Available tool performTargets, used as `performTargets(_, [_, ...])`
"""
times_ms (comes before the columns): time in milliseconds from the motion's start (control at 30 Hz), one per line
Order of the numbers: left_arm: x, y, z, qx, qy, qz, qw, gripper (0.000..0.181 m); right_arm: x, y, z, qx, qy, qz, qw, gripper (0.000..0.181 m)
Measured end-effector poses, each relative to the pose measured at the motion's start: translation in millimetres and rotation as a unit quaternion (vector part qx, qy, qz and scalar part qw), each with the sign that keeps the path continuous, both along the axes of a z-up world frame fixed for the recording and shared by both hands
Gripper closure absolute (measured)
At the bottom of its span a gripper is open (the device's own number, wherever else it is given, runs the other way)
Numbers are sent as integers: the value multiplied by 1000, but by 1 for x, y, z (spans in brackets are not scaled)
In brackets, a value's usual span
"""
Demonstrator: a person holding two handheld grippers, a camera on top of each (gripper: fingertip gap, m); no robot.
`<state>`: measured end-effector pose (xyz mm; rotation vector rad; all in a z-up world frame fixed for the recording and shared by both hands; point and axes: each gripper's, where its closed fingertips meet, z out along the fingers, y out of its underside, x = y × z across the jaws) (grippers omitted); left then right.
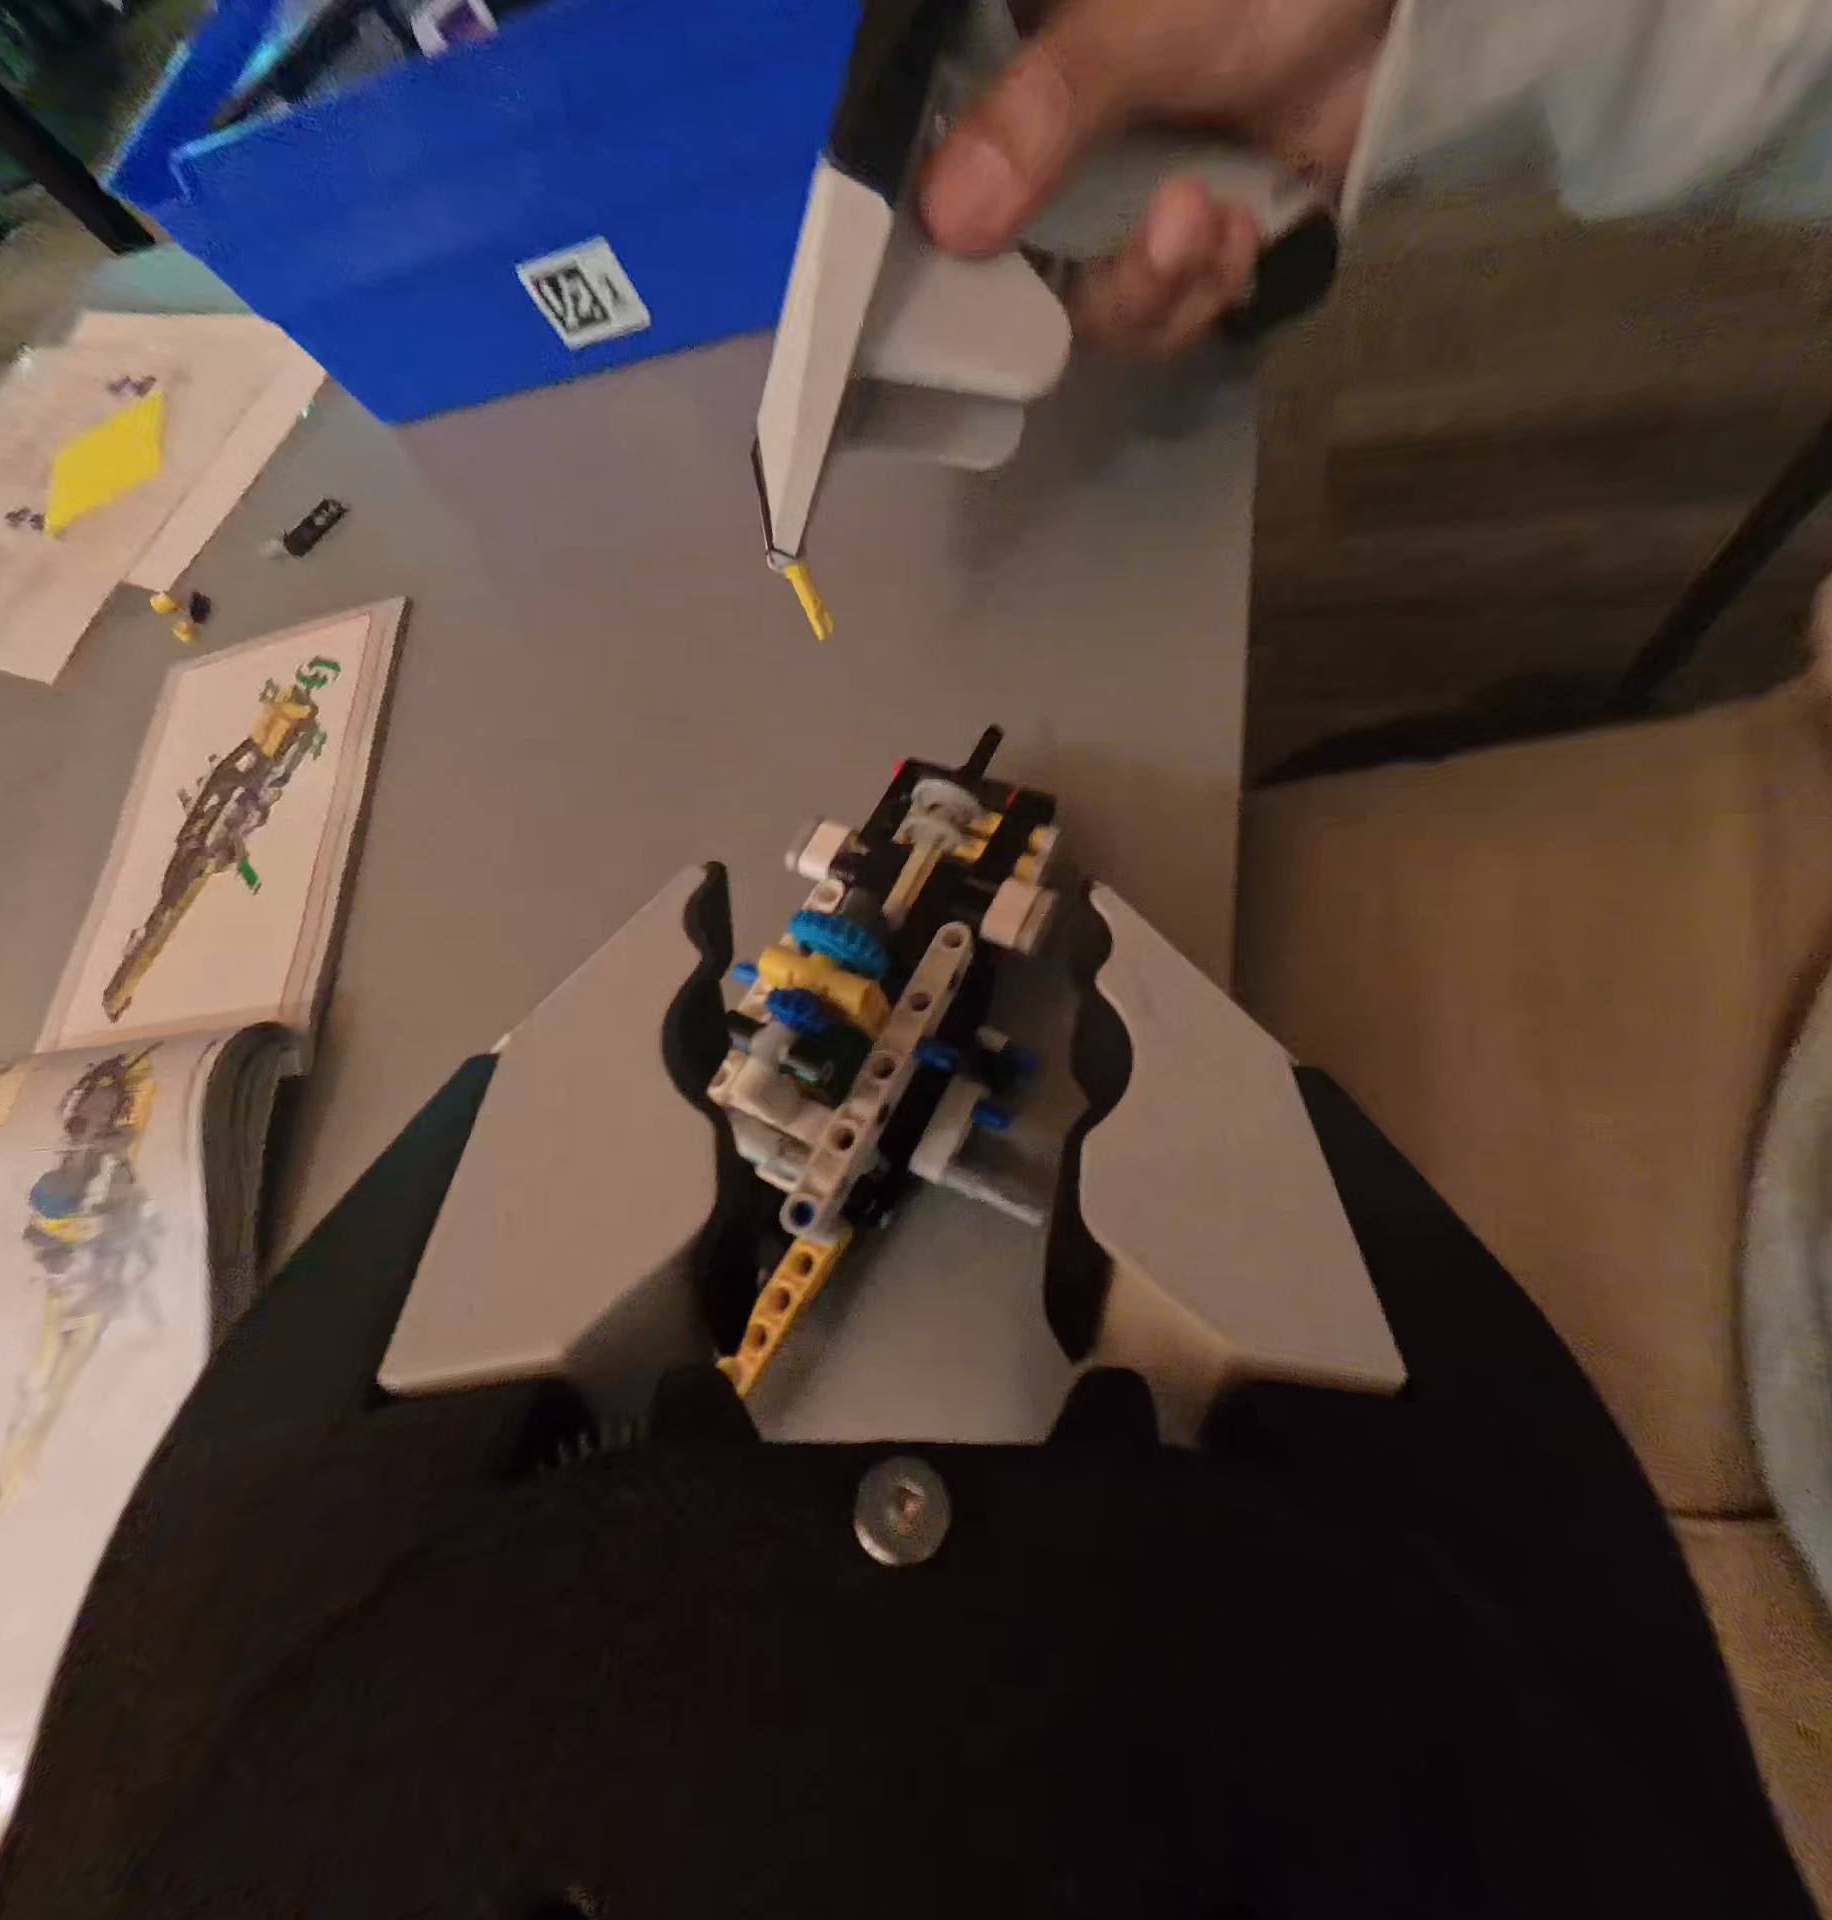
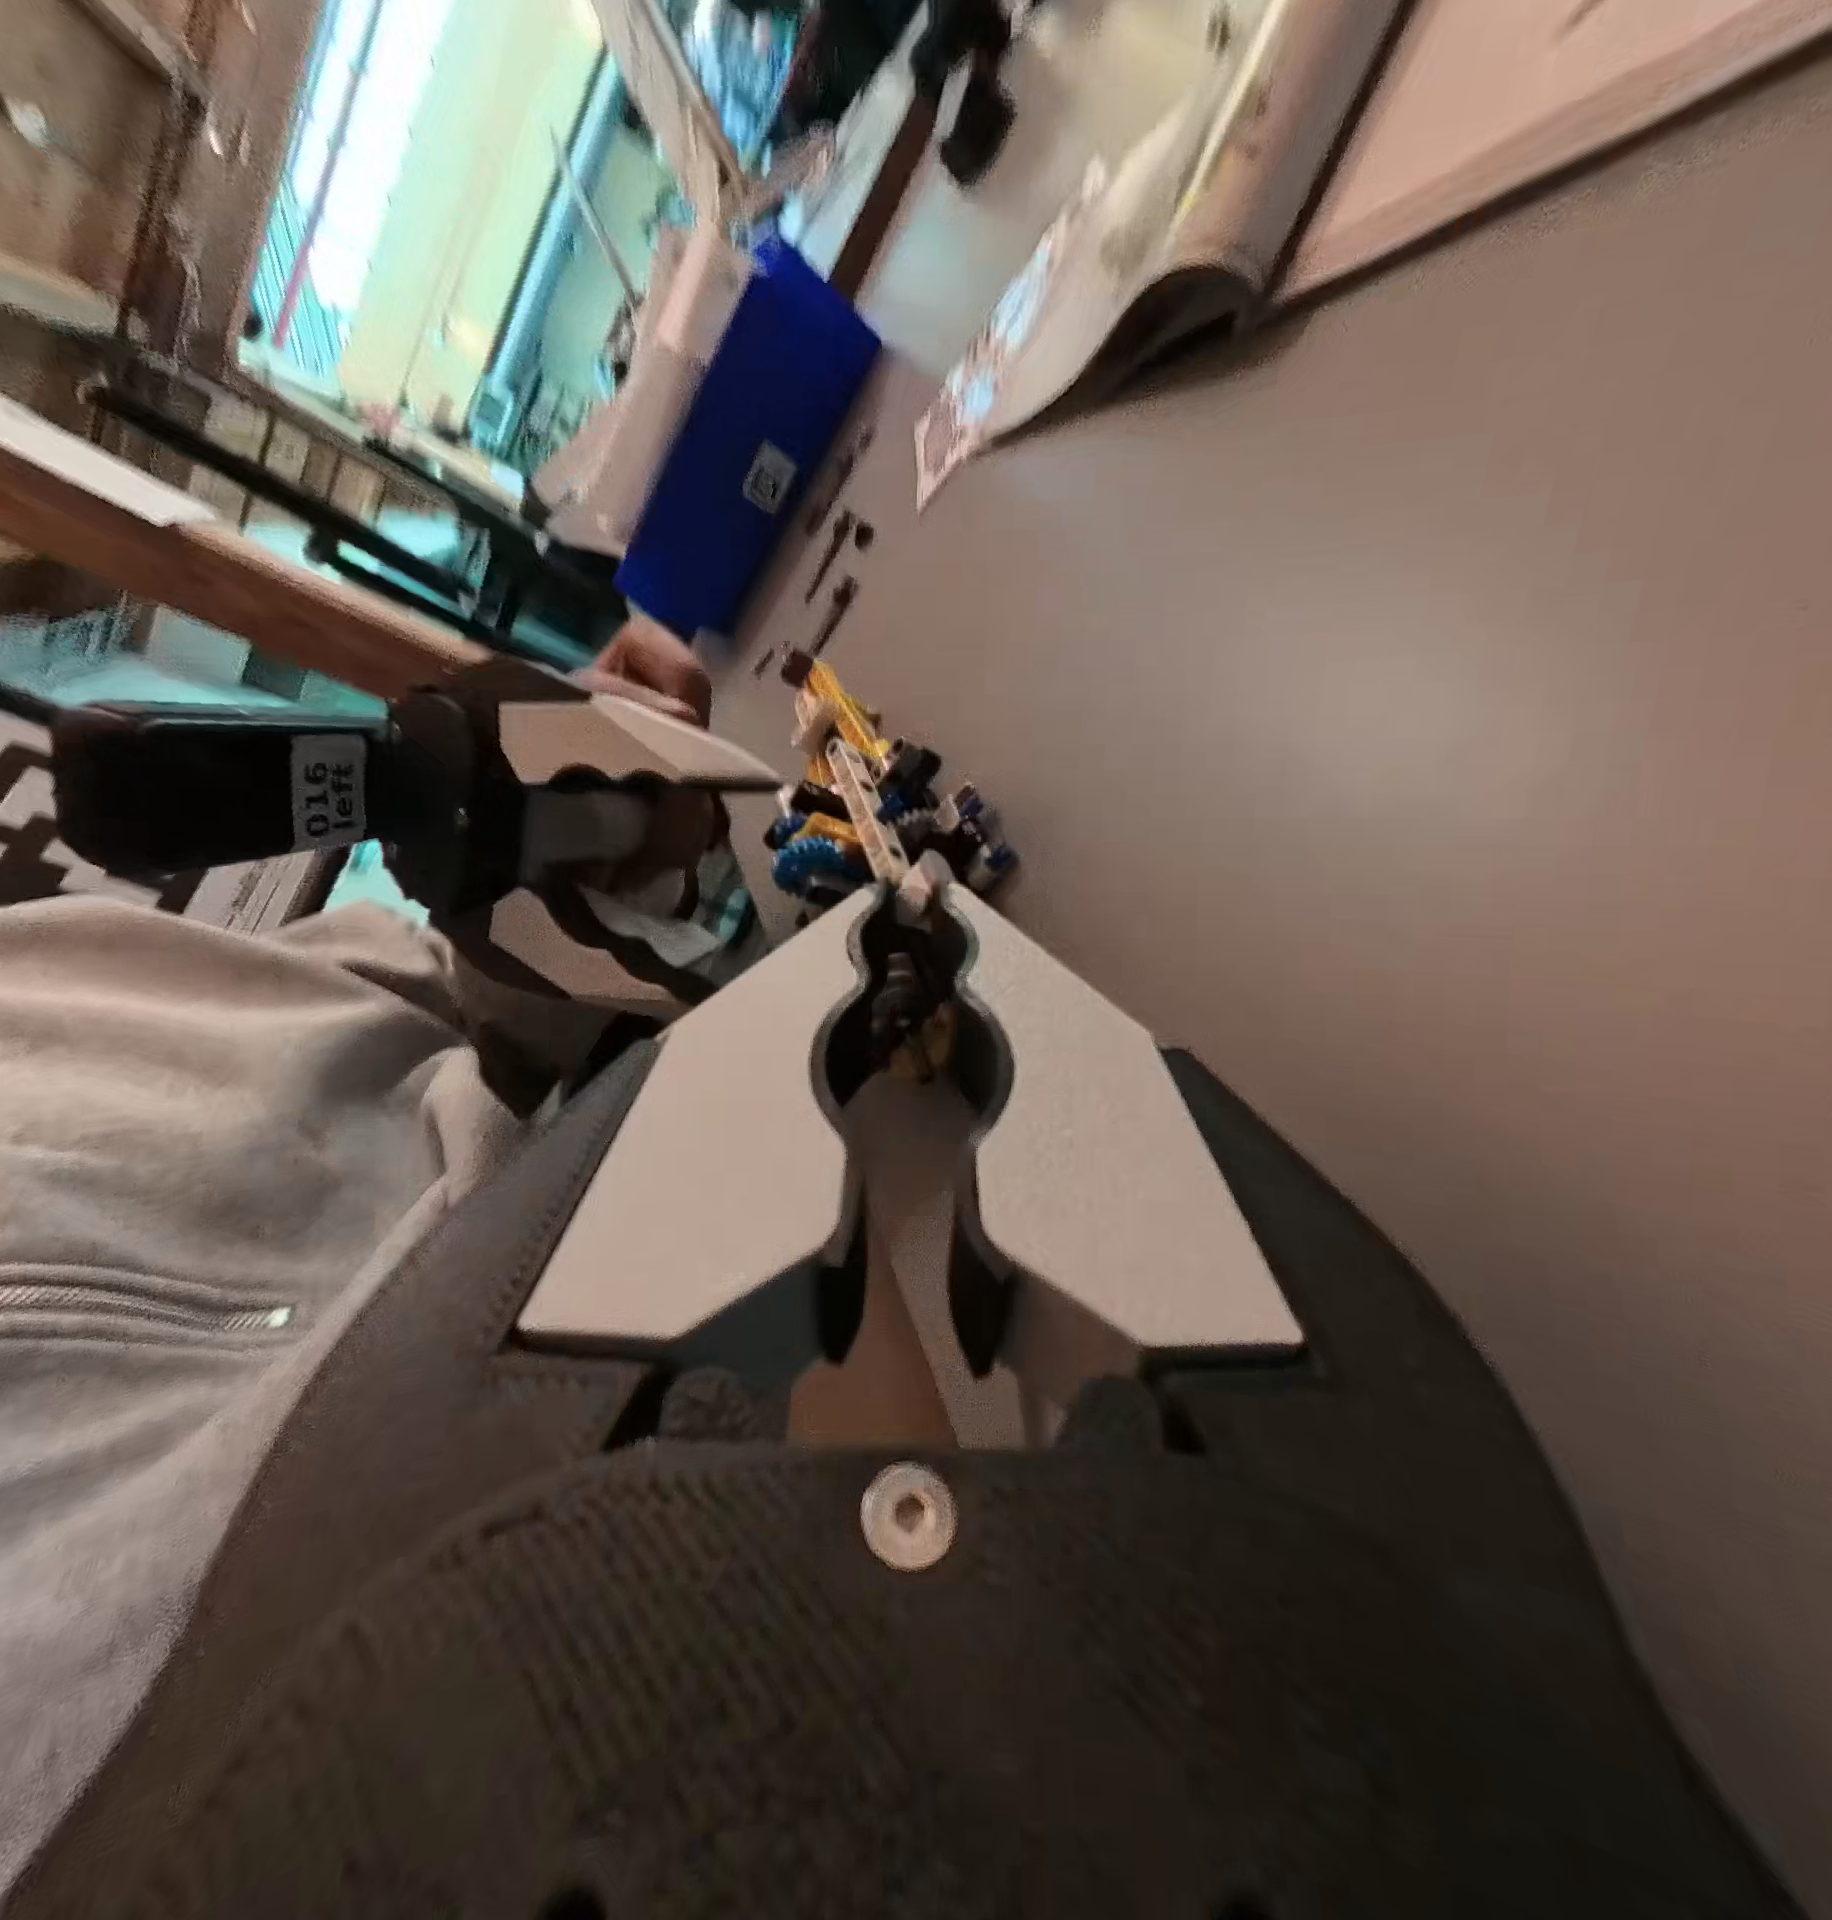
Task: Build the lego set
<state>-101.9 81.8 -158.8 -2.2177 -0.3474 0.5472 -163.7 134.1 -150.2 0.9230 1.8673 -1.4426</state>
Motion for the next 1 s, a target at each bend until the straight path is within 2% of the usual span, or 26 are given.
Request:
performTargets(33, [-5, -3, -3, -21, 9, 1, 1000, 111, -2, -3, -3, 6, -16, 24, 1000, 176])
performTargets(100, [-13, -6, -9, -57, 21, -4, 998, 109, -1, -13, -4, -6, -73, 71, 995, 176])
performTargets(233, [-16, -10, -23, -85, -24, -19, 996, 110, 6, -27, -17, 0, -150, 127, 981, 177])
performTargets(433, [-12, -16, -42, -103, -63, -34, 992, 113, 6, -30, -26, -4, -216, 151, 965, 176])
performTargets(633, [-13, -17, -42, -99, -39, -52, 993, 120, 19, -28, -31, 4, -276, 195, 941, 176])
performTargets(1000, [-13, -11, -40, -63, -6, -55, 996, 122, 23, -29, -30, 26, -329, 212, 920, 176])
